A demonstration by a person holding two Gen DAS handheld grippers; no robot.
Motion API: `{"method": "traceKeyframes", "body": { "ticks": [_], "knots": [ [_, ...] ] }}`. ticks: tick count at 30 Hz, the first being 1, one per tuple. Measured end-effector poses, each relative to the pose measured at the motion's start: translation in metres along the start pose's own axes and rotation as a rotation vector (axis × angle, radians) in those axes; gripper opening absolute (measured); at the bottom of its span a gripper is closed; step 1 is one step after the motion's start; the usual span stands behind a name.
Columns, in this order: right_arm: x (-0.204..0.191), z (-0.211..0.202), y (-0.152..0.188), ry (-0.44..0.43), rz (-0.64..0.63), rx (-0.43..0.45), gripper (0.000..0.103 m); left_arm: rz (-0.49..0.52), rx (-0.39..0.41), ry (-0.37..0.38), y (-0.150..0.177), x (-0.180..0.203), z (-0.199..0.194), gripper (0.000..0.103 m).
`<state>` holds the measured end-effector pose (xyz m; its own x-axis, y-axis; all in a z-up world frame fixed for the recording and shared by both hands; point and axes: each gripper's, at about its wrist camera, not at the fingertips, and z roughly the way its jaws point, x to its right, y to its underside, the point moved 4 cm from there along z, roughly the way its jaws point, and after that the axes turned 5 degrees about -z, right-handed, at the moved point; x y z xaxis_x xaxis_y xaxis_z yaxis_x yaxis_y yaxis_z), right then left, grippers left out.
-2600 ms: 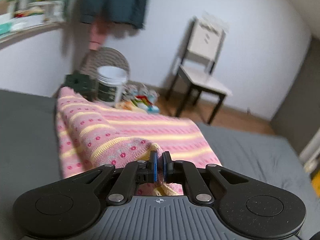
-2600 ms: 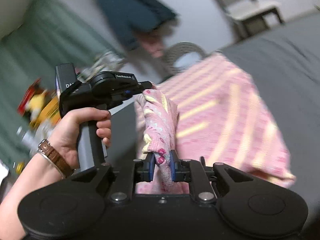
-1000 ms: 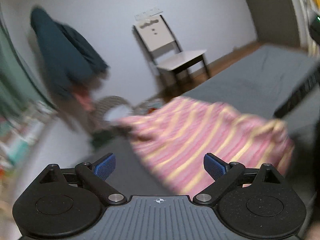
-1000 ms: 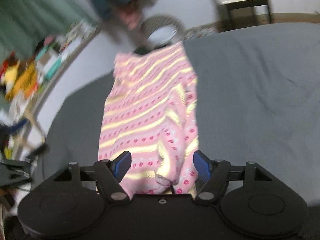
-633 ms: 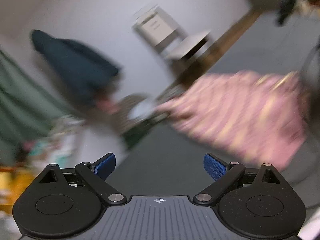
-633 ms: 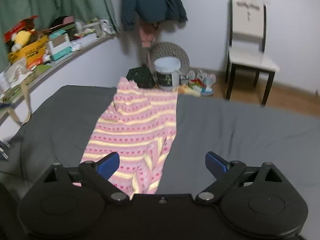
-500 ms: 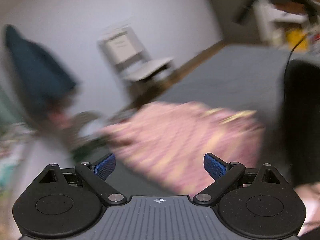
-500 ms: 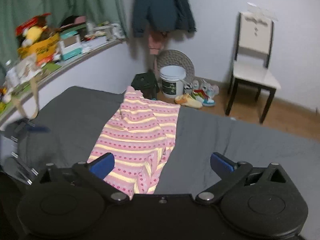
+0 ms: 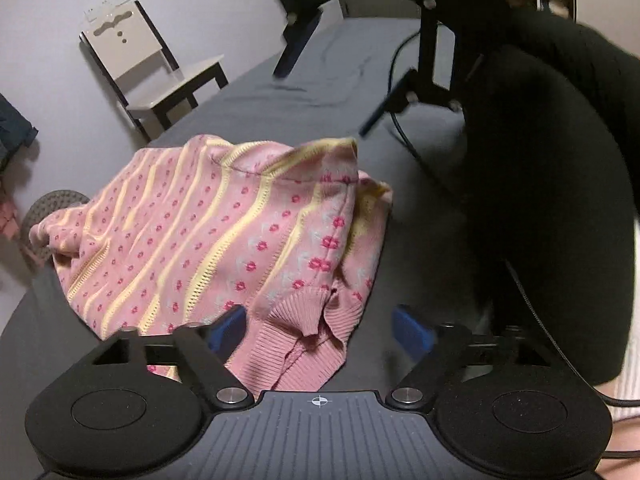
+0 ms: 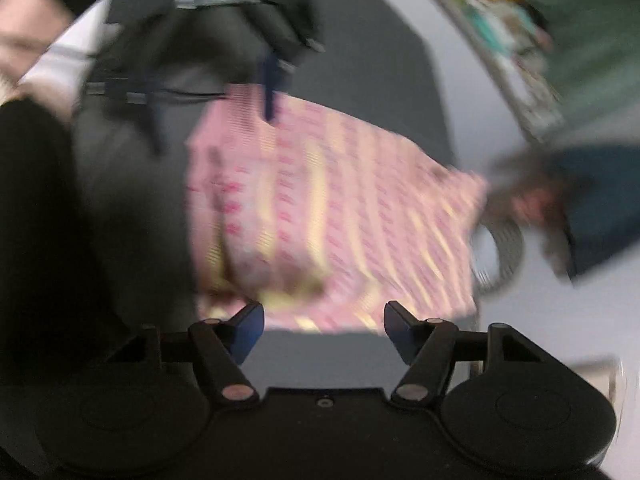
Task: Fold clothes
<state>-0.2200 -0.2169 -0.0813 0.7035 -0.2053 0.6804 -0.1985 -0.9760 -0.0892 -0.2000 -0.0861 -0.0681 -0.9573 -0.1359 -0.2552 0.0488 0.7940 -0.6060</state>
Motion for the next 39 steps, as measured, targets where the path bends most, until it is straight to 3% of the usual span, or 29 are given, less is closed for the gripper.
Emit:
{"method": "traceKeyframes", "body": {
  "ticks": [6,7,11,14,16,19,21,29,33,35,37,39],
  "knots": [
    [-0.035,0.018,-0.015,-0.012,-0.360,0.033,0.058,0.067,0.046,-0.037,-0.014,0.001,0.017,0.073],
    [-0.040,0.021,-0.016,-0.016,-0.398,0.032,0.057,0.074,0.048,-0.033,-0.015,0.001,0.020,0.065],
    [-0.044,0.032,-0.015,-0.012,-0.462,0.029,0.056,0.086,0.023,-0.049,-0.016,0.002,0.038,0.056],
    [-0.048,0.040,-0.014,-0.014,-0.485,0.033,0.045,0.069,0.012,-0.063,-0.017,-0.002,0.045,0.044],
    [-0.047,0.042,-0.012,-0.003,-0.489,0.045,0.020,0.061,0.004,-0.062,-0.017,-0.003,0.047,0.034],
    [-0.043,0.043,-0.012,0.002,-0.475,0.044,0.013,0.033,-0.004,-0.057,-0.016,-0.006,0.047,0.011],
    [-0.039,0.042,-0.012,-0.010,-0.449,0.042,0.009,0.017,0.000,-0.052,-0.016,-0.010,0.046,0.008],
    [-0.014,0.019,-0.011,-0.148,-0.249,0.056,0.006,0.014,0.089,0.019,-0.026,-0.013,0.007,0.007],
    [-0.010,0.024,-0.013,-0.254,-0.161,0.050,0.006,0.049,0.041,0.072,-0.021,-0.005,0.018,0.008],
    [-0.010,0.034,-0.016,-0.303,-0.115,0.041,0.006,0.111,0.002,0.072,-0.017,0.003,0.027,0.008],
    [-0.008,0.046,-0.019,-0.340,-0.053,0.027,0.006,0.124,-0.016,0.051,-0.015,0.006,0.035,0.008],
    [-0.006,0.057,-0.020,-0.381,-0.010,0.011,0.007,0.110,-0.043,0.079,-0.013,0.007,0.039,0.008]
  ]
}}
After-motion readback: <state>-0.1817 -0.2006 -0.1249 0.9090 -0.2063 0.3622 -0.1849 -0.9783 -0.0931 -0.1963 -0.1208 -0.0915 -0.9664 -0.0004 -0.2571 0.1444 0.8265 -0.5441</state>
